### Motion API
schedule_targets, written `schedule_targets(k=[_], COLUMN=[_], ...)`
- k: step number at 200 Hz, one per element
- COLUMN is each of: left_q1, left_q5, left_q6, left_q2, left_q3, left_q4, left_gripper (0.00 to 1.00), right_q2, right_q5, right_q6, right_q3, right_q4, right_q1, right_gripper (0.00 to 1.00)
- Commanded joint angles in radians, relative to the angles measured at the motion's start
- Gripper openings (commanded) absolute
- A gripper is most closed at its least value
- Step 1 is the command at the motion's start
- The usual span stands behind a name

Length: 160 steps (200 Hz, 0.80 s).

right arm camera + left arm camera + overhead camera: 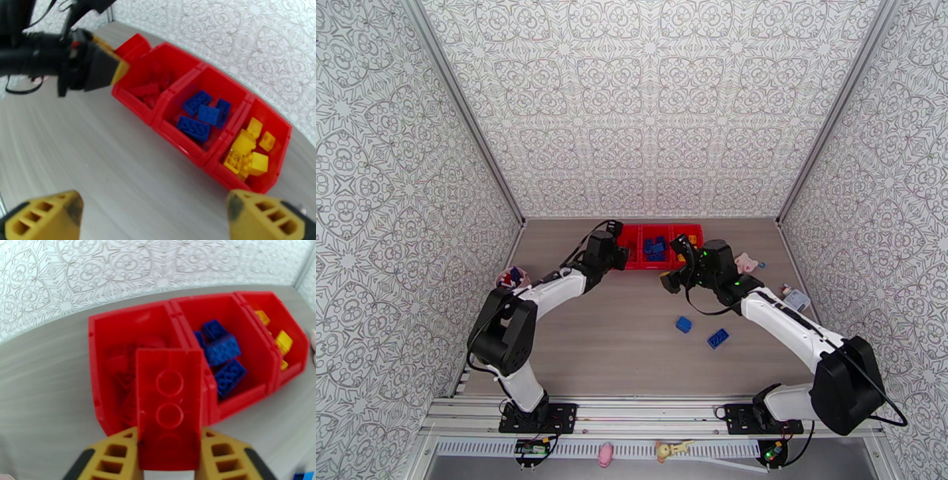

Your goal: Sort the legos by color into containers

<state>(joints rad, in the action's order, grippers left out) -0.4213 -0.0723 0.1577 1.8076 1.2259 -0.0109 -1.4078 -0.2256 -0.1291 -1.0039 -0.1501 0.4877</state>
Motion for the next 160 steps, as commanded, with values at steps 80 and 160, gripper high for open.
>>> schedule_targets(k=[80,160], left_q1=[0.030,0.032], left_q5=[0.013,0.052], left_q6=[-0.027,-0.041], left_q2=[0.267,0.191], left_q3=[0.352,0.276], left_q4=[0.278,0.181], left_gripper=[0.19,0.63], right_q2=[-0.004,-0.010], right_q5=[0.025,0.069], right_q6=[0.014,0.025], right_q3=[-0.009,-0.029], right_q4=[0.015,-0.025], right_q1=[0.019,0.019], right_gripper=[1.00,1.00])
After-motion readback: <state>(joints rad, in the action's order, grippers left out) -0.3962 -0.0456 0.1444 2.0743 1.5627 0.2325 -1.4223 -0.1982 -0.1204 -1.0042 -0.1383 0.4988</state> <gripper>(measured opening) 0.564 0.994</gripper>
